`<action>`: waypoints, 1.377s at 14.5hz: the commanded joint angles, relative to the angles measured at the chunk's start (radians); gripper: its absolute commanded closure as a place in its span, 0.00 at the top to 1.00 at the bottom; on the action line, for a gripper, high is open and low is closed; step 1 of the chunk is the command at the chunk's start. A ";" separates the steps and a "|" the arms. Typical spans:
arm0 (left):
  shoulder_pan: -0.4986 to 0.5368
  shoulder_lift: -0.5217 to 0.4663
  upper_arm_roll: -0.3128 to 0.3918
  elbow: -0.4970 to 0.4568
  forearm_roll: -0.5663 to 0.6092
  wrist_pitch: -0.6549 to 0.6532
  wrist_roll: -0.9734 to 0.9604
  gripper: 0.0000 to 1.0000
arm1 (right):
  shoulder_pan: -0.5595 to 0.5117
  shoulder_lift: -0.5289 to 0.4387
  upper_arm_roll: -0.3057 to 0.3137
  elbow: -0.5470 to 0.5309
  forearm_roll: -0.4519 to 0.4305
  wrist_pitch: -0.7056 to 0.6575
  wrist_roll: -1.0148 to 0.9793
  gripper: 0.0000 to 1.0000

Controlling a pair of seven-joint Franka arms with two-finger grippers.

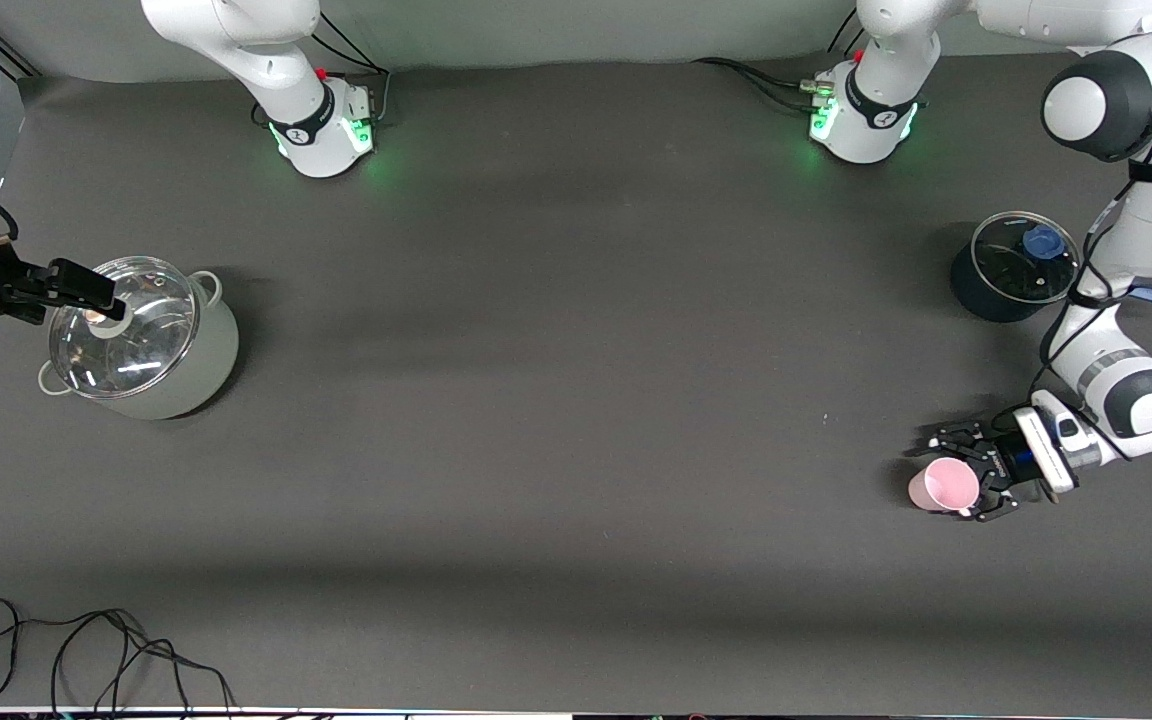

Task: Transfer pink cup from left to right arm
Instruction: 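Close the left gripper around the pink cup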

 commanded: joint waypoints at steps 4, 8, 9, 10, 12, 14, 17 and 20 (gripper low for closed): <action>-0.010 -0.015 0.005 -0.018 -0.023 0.018 -0.029 0.83 | 0.009 -0.019 -0.008 -0.020 0.021 0.008 -0.017 1.00; -0.008 -0.018 0.007 -0.018 -0.023 0.021 -0.028 0.70 | 0.006 -0.019 -0.008 -0.018 0.021 0.008 -0.018 1.00; -0.008 -0.019 0.007 -0.020 -0.023 0.026 -0.028 0.67 | 0.006 -0.019 -0.008 -0.020 0.021 0.008 -0.017 1.00; -0.005 -0.019 0.007 -0.021 -0.023 0.026 -0.028 0.66 | 0.006 -0.019 -0.008 -0.020 0.021 0.008 -0.017 1.00; -0.007 -0.031 0.007 -0.026 -0.023 0.032 -0.032 0.61 | 0.006 -0.019 -0.008 -0.020 0.021 0.008 -0.018 1.00; -0.011 -0.083 0.007 -0.064 -0.023 0.064 -0.073 0.51 | 0.006 -0.019 -0.008 -0.020 0.021 0.008 -0.018 1.00; -0.065 -0.177 0.008 -0.104 -0.020 0.082 -0.240 0.50 | 0.006 -0.019 -0.008 -0.018 0.021 0.008 -0.018 1.00; -0.141 -0.309 0.007 -0.196 -0.018 0.144 -0.392 0.48 | 0.006 -0.019 -0.008 -0.018 0.021 0.008 -0.018 1.00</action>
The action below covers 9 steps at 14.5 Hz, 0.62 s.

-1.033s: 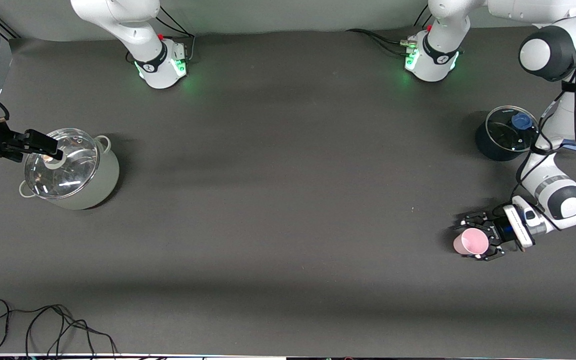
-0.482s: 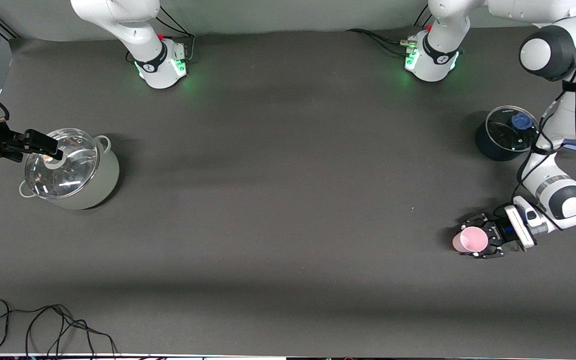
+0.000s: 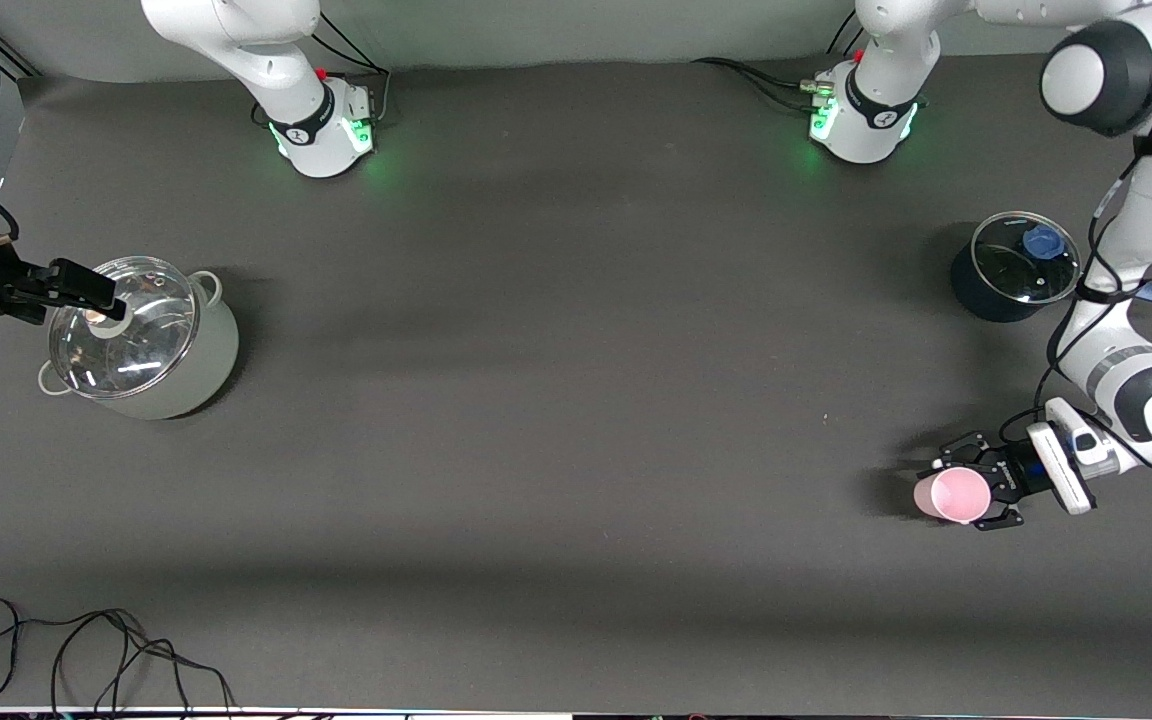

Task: Transfer pink cup from left to right arm
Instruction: 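Lift the pink cup and carry it toward the table's middle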

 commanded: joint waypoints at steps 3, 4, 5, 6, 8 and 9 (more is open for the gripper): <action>-0.150 -0.248 0.014 -0.186 0.012 0.061 -0.250 0.46 | 0.006 -0.019 -0.010 -0.020 0.021 0.008 -0.018 1.00; -0.189 -0.273 0.014 -0.200 0.012 0.058 -0.293 0.46 | 0.006 -0.019 -0.010 -0.020 0.021 0.008 -0.018 1.00; -0.220 -0.287 0.011 -0.209 0.007 0.050 -0.340 0.46 | 0.006 -0.019 -0.010 -0.020 0.021 0.008 -0.018 1.00; -0.252 -0.305 0.004 -0.210 0.000 0.047 -0.377 0.46 | 0.006 -0.019 -0.010 -0.018 0.021 0.008 -0.018 1.00; -0.316 -0.371 -0.014 -0.232 -0.002 0.062 -0.472 0.45 | 0.006 -0.019 -0.010 -0.020 0.021 0.008 -0.018 1.00; -0.356 -0.394 -0.014 -0.237 -0.007 0.073 -0.483 0.45 | 0.006 -0.019 -0.010 -0.020 0.021 0.008 -0.018 1.00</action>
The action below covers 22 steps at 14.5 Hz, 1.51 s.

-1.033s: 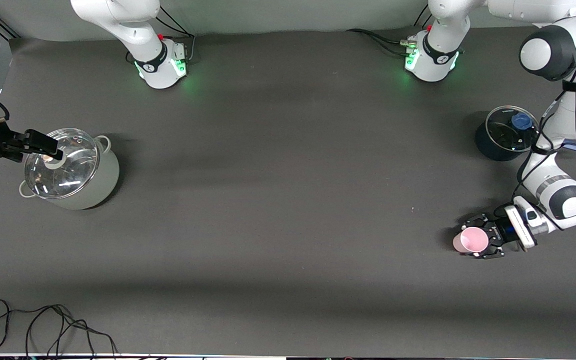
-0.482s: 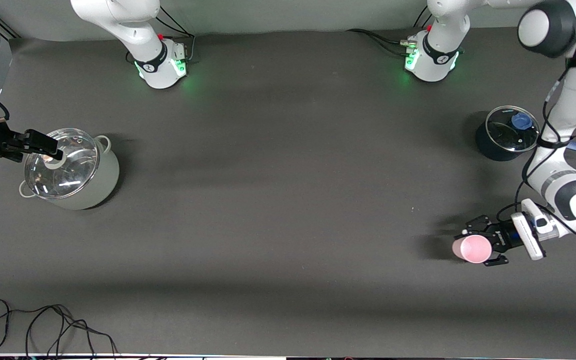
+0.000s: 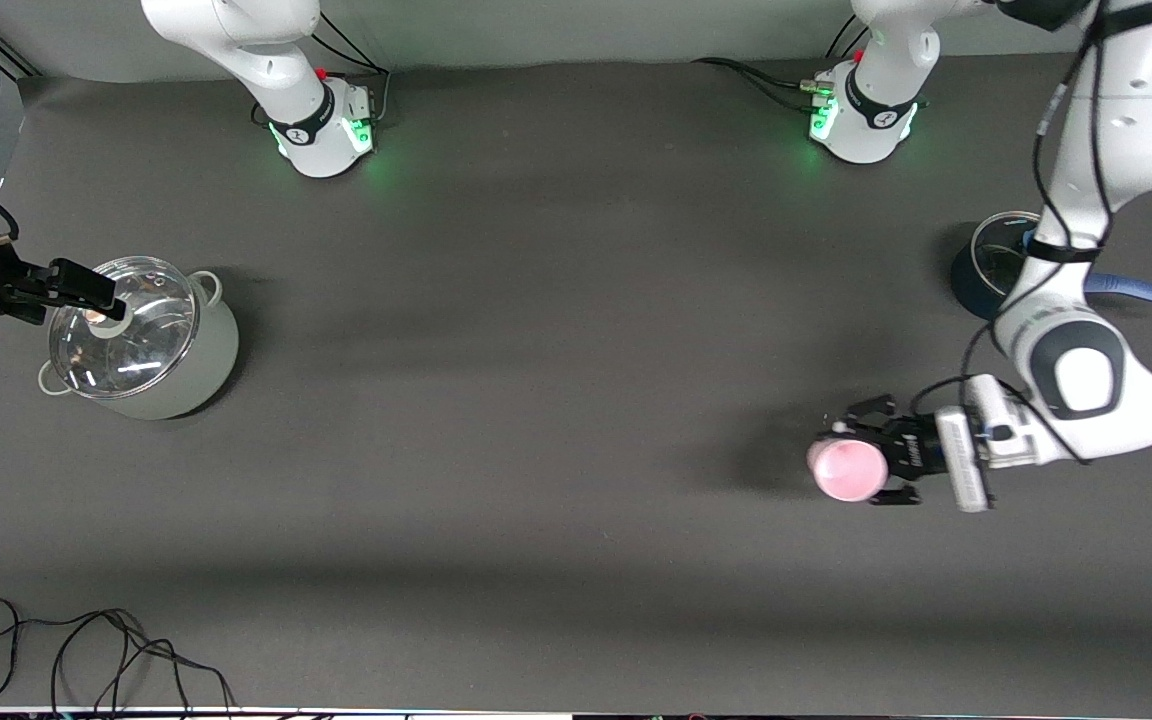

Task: Transfer pink cup from left to right arm
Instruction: 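Lift the pink cup and carry it toward the table's middle, then hold the cup with the left gripper while the right gripper reaches it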

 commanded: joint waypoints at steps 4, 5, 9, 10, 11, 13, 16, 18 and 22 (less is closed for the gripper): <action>-0.234 -0.204 -0.005 -0.110 -0.022 0.173 -0.086 0.45 | 0.006 -0.019 -0.009 -0.020 0.021 0.008 -0.018 1.00; -0.280 -0.232 -0.010 -0.123 -0.027 0.216 -0.086 0.45 | 0.006 -0.019 -0.009 -0.020 0.021 0.006 -0.018 1.00; -0.445 -0.292 -0.019 -0.117 -0.140 0.340 -0.084 0.45 | 0.010 -0.025 -0.006 -0.015 0.021 -0.008 0.136 1.00; -0.481 -0.307 -0.022 -0.115 -0.150 0.378 -0.084 0.45 | 0.011 -0.024 -0.002 -0.014 0.022 -0.012 0.231 1.00; -0.516 -0.317 -0.022 -0.115 -0.151 0.411 -0.084 0.46 | 0.012 -0.022 0.001 -0.009 0.050 -0.032 0.325 1.00; -0.568 -0.321 -0.031 -0.106 -0.156 0.474 -0.084 0.46 | 0.023 -0.022 0.003 0.002 0.137 -0.051 0.542 1.00; -0.601 -0.315 -0.068 -0.092 -0.235 0.572 -0.084 0.46 | 0.067 -0.021 0.011 0.002 0.172 -0.103 0.866 1.00; -0.601 -0.314 -0.089 -0.092 -0.252 0.600 -0.084 0.48 | 0.144 -0.019 0.011 0.009 0.188 -0.123 1.114 1.00; -0.602 -0.311 -0.089 -0.086 -0.254 0.601 -0.084 0.49 | 0.269 0.004 0.011 0.118 0.286 -0.152 1.493 1.00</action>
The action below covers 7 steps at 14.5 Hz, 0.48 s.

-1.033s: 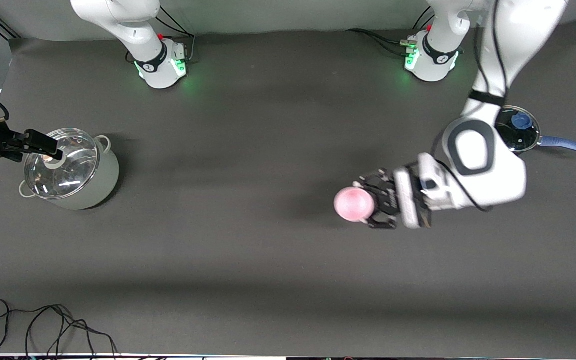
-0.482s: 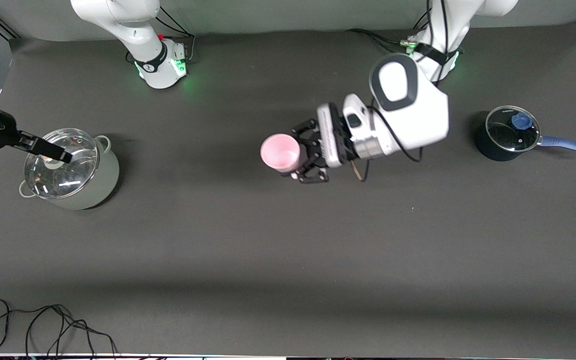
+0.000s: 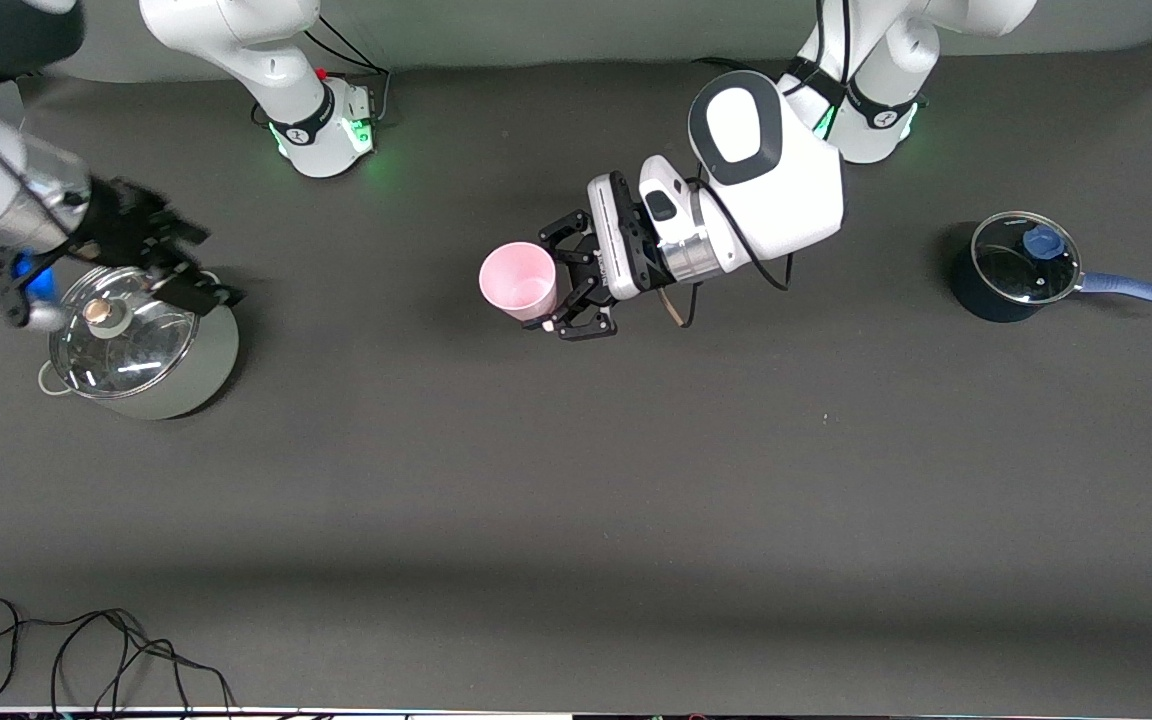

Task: Transfer pink cup from left to right arm
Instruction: 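Hold the cup with the left gripper while the right gripper reaches it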

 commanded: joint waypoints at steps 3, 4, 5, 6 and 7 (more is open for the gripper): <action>-0.004 -0.015 0.000 -0.008 -0.022 0.021 -0.002 0.49 | 0.197 0.057 -0.008 0.147 0.037 -0.032 0.366 1.00; -0.007 -0.015 0.000 -0.008 -0.022 0.033 -0.002 0.49 | 0.236 0.086 -0.008 0.180 0.038 -0.025 0.437 1.00; -0.007 -0.014 0.000 -0.008 -0.022 0.039 -0.002 0.49 | 0.270 0.120 -0.008 0.219 0.046 -0.022 0.507 1.00; -0.010 -0.014 0.000 -0.008 -0.022 0.041 -0.002 0.49 | 0.297 0.160 -0.008 0.268 0.058 -0.022 0.566 1.00; -0.011 -0.014 0.000 -0.008 -0.022 0.041 -0.002 0.49 | 0.316 0.194 -0.008 0.311 0.064 -0.020 0.609 1.00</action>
